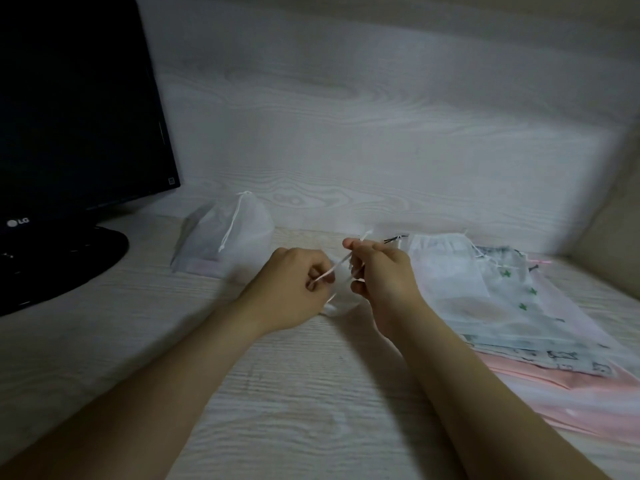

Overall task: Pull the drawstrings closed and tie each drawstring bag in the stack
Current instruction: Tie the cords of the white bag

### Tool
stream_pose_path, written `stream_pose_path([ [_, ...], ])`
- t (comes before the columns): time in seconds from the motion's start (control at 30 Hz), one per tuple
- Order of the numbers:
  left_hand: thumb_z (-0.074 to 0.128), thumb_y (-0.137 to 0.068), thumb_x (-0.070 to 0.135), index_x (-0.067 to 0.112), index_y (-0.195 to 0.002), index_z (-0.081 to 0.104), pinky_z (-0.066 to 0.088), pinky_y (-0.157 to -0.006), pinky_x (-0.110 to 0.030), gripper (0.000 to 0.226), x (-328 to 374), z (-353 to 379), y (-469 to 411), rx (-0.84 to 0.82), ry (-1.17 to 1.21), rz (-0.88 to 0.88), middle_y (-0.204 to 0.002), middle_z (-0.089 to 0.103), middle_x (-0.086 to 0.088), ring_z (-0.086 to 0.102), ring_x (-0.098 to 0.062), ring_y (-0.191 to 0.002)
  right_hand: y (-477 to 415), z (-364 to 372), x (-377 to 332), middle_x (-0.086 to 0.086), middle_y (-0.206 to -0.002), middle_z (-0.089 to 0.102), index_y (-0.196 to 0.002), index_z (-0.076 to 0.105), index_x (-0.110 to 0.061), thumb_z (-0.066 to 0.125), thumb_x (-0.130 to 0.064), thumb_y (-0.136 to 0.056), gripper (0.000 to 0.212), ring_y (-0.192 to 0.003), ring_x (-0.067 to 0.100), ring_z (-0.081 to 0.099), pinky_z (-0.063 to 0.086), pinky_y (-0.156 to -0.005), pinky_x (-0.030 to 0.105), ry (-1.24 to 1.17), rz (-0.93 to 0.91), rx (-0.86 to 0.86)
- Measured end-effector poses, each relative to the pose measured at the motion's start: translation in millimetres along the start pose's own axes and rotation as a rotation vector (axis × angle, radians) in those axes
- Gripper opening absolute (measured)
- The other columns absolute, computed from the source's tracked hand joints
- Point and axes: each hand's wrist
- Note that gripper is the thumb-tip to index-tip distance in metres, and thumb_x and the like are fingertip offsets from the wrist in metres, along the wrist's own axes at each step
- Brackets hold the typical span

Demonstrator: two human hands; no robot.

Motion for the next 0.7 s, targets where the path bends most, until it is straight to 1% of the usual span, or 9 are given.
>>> stream_pose_path([
  [0.13,0.070,-0.089,0.005,0.026,-0.092,0.076,0.055,-0.067,-0.022,0.022,4.6,1.2,-2.1,-0.078,0.049,0.021,-0.079,0.075,0.008,0.071,-0.013,-0.072,0.1,0.5,1.7,0.002,-0.072,0.060,-0.102,0.078,-0.008,0.059,-0.014,-0.102,0.020,-0.055,0.014,0.048,0.038,-0.046,0.025,0.026,-0.040,-0.023],
  [0.27,0.075,-0.090,0.008,0.024,-0.093,0.076,0.047,-0.065,-0.011,0.016,3.3,-0.9,-1.7,-0.165,0.112,-0.030,-0.074,0.075,0.010,0.070,-0.006,-0.066,1.1,0.9,3.3,0.005,-0.074,0.060,-0.101,0.077,-0.008,0.057,-0.014,-0.104,0.020,-0.052,0.013,0.050,0.043,-0.049,0.027,-0.014,-0.058,-0.016],
  [0.37,0.074,-0.092,0.004,0.022,-0.100,0.078,0.054,-0.066,-0.021,0.020,1.8,-1.5,-0.9,-0.192,0.229,-0.102,-0.077,0.078,0.005,0.072,-0.008,-0.069,2.3,1.7,0.8,0.008,-0.075,0.061,-0.105,0.072,0.002,0.052,-0.005,-0.104,0.021,-0.055,0.016,0.051,0.044,-0.051,0.029,-0.074,-0.039,0.004],
  [0.43,0.070,-0.099,0.011,0.020,-0.104,0.079,0.063,-0.077,-0.035,0.014,1.8,-0.2,-1.0,-0.206,0.344,-0.180,-0.087,0.081,0.001,0.078,-0.017,-0.084,1.9,1.3,0.4,0.010,-0.080,0.065,-0.111,0.069,0.001,0.048,-0.001,-0.101,0.023,-0.056,0.016,0.054,0.046,-0.052,0.031,-0.060,-0.036,0.041],
  [0.47,0.068,-0.102,0.014,0.019,-0.107,0.079,0.062,-0.083,-0.040,0.013,2.1,0.2,-1.0,-0.208,0.406,-0.227,-0.091,0.082,0.000,0.079,-0.020,-0.091,1.2,0.8,1.3,0.011,-0.083,0.067,-0.115,0.067,-0.002,0.048,0.000,-0.099,0.025,-0.054,0.015,0.056,0.047,-0.054,0.032,-0.036,-0.042,0.072],
  [0.53,0.066,-0.104,0.014,0.015,-0.110,0.078,0.060,-0.086,-0.040,0.014,2.5,-0.3,-2.2,-0.197,0.531,-0.321,-0.095,0.082,-0.004,0.079,-0.024,-0.096,-0.7,-1.0,3.6,0.010,-0.085,0.068,-0.119,0.066,-0.005,0.048,0.000,-0.093,0.031,-0.048,0.012,0.056,0.049,-0.060,0.035,-0.011,-0.060,0.130],
  [0.57,0.068,-0.103,0.013,0.013,-0.111,0.078,0.061,-0.084,-0.035,0.013,3.1,-1.7,-3.0,-0.186,0.582,-0.357,-0.096,0.082,-0.006,0.079,-0.023,-0.095,-1.1,-1.8,3.9,0.010,-0.085,0.068,-0.118,0.066,-0.006,0.048,0.000,-0.092,0.033,-0.047,0.012,0.056,0.049,-0.061,0.035,-0.009,-0.067,0.140],
  [0.63,0.072,-0.099,0.010,0.010,-0.111,0.078,0.061,-0.083,-0.030,0.014,5.3,-4.8,-5.3,-0.142,0.670,-0.410,-0.099,0.082,-0.010,0.078,-0.022,-0.093,0.0,-2.5,2.2,0.010,-0.082,0.067,-0.113,0.070,-0.008,0.047,-0.001,-0.092,0.032,-0.049,0.013,0.055,0.048,-0.059,0.034,-0.006,-0.084,0.124],
  [0.7,0.074,-0.095,0.003,0.005,-0.112,0.077,0.063,-0.090,-0.035,0.018,6.9,-6.5,-7.6,-0.085,0.806,-0.461,-0.103,0.080,-0.016,0.079,-0.026,-0.098,3.1,-0.9,-1.0,0.010,-0.077,0.067,-0.105,0.074,-0.009,0.046,-0.002,-0.096,0.030,-0.051,0.017,0.054,0.045,-0.055,0.034,-0.015,-0.115,0.087],
])
Point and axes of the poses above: each hand's wrist, its own y-axis away from the middle knuckle, its own z-axis out of the palm, x = y × z
